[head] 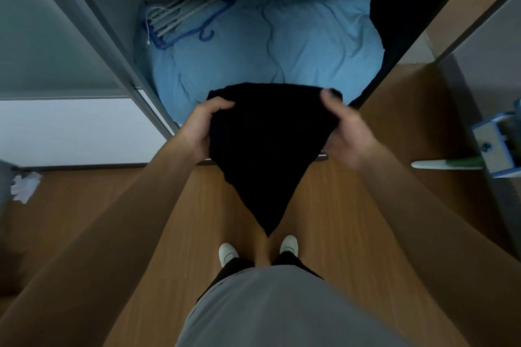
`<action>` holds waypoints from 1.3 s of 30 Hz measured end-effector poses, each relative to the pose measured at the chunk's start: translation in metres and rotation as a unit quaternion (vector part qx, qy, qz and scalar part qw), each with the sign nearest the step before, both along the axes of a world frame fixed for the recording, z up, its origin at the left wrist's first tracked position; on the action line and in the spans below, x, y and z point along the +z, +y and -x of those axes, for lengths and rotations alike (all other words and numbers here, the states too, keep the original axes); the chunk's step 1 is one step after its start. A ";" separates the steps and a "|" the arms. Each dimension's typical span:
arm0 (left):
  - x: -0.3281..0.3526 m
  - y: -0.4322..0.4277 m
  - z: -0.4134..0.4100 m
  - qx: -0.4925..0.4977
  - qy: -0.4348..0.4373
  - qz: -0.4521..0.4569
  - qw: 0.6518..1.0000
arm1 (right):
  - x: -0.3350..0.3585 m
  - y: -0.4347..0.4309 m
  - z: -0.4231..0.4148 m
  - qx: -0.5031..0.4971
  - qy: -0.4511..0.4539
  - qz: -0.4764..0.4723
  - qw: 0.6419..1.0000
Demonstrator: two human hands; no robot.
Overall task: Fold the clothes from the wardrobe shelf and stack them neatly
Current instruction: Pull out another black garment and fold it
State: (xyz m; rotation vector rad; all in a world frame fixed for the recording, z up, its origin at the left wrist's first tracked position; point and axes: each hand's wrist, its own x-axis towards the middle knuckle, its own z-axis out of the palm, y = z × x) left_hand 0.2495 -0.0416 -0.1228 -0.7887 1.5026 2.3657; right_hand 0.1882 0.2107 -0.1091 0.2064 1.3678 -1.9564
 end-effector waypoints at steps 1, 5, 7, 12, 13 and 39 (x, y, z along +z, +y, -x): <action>0.001 0.001 0.000 -0.006 -0.004 -0.011 1.000 | -0.006 -0.006 -0.007 0.005 0.021 -0.037 0.999; -0.004 -0.007 -0.003 0.035 0.024 -0.069 0.997 | -0.018 -0.015 -0.016 -0.027 0.047 -0.022 0.998; -0.012 -0.018 -0.012 0.024 0.025 -0.106 0.994 | -0.018 -0.012 -0.013 -0.039 0.020 0.004 0.999; -0.026 -0.017 -0.019 -0.085 -0.006 0.078 0.993 | -0.016 -0.013 -0.010 -0.003 -0.024 -0.052 0.998; -0.027 -0.016 -0.017 -0.068 -0.005 0.099 0.993 | -0.013 -0.012 -0.007 0.001 -0.032 -0.072 0.997; -0.023 -0.020 -0.015 -0.071 -0.036 0.032 0.996 | -0.034 -0.015 -0.005 -0.050 -0.041 -0.056 0.996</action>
